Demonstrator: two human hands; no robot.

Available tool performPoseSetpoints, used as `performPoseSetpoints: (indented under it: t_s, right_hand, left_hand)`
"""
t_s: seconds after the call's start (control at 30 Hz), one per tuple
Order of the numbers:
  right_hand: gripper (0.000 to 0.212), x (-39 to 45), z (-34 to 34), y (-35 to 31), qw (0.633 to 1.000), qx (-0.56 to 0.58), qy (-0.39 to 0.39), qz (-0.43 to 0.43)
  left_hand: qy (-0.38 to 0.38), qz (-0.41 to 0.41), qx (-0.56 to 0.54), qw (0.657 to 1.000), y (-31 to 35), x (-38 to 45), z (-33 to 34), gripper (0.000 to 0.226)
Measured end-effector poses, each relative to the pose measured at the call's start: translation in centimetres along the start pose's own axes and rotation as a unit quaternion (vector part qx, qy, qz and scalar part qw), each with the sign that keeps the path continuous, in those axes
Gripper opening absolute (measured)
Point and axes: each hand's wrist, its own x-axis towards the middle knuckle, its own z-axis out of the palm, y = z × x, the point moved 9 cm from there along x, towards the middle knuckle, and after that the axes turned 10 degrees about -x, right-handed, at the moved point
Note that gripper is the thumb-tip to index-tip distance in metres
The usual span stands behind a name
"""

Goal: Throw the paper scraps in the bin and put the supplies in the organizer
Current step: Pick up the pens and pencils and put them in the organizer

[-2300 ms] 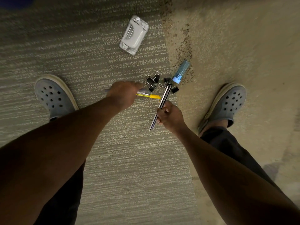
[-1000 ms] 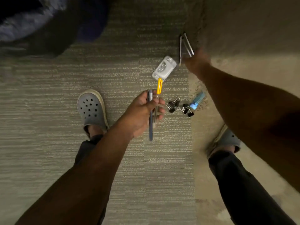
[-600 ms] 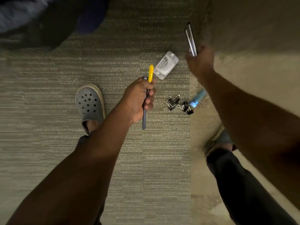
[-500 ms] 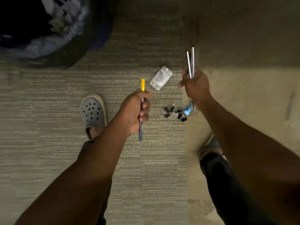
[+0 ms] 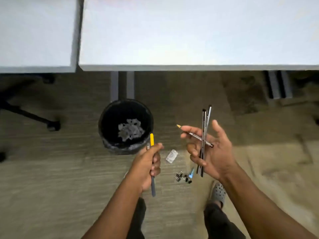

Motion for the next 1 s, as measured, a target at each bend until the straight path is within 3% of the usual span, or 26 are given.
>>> performPoseSetpoints:
  t_s: [0.1, 0.2, 0.3, 0.4, 0.53, 0.63, 0.73, 0.9, 1.0]
  right_hand:
    - [0.055, -3.3, 7.9, -4.1, 0.997, -0.073, 0.01, -0.015]
    - [0.033, -5.8, 14.2, -6.3, 0.985, -0.168, 0.032, -0.034]
    - [0.047, -7.2, 18.9, -7.6, 0.987, -0.15, 0.02, -0.054]
    - [0.065, -8.2, 22.0, -8.5, 0.989, -0.132, -0.017, -0.062]
    - [0.036, -8.7, 24.0, -9.8, 0.982, -0.175, -0.005, -0.066]
    - [0.031, -7.9, 24.4, -10.6, 0.981, -0.187, 0.018, -0.059]
    - [0.02, -6.5, 25.1, -11.1, 0.989, -0.145, 0.018, -0.039]
    - [0.023, -3.2, 26.2, -13.0, 0.986, -0.165, 0.022, -0.022]
    - [0.028, -0.7, 27.0, -15.2, 0.981, -0.189, 0.014, -0.027]
  left_hand:
    - [-0.07, 0.054, 0.039, 0.995, 6.7, -6.9, 2.9, 0.029]
    - [-0.13, 0.101, 0.066, 0.984, 12.3, -12.9, 5.4, 0.027]
    - [-0.152, 0.115, 0.081, 0.978, 16.0, -16.9, 6.2, 0.022]
    - [-0.149, 0.117, 0.099, 0.977, 18.4, -19.5, 6.1, 0.022]
    - [-0.154, 0.158, 0.121, 0.968, 21.7, -21.4, 6.3, 0.025]
    - [-0.124, 0.19, 0.153, 0.962, 24.6, -21.6, 5.9, 0.026]
    - [-0.1, 0.201, 0.159, 0.961, 27.2, -21.5, 5.5, 0.042]
    - [-0.069, 0.228, 0.171, 0.956, 30.7, -20.2, 6.3, 0.046]
    - [-0.052, 0.234, 0.177, 0.954, 32.4, -18.7, 7.4, 0.033]
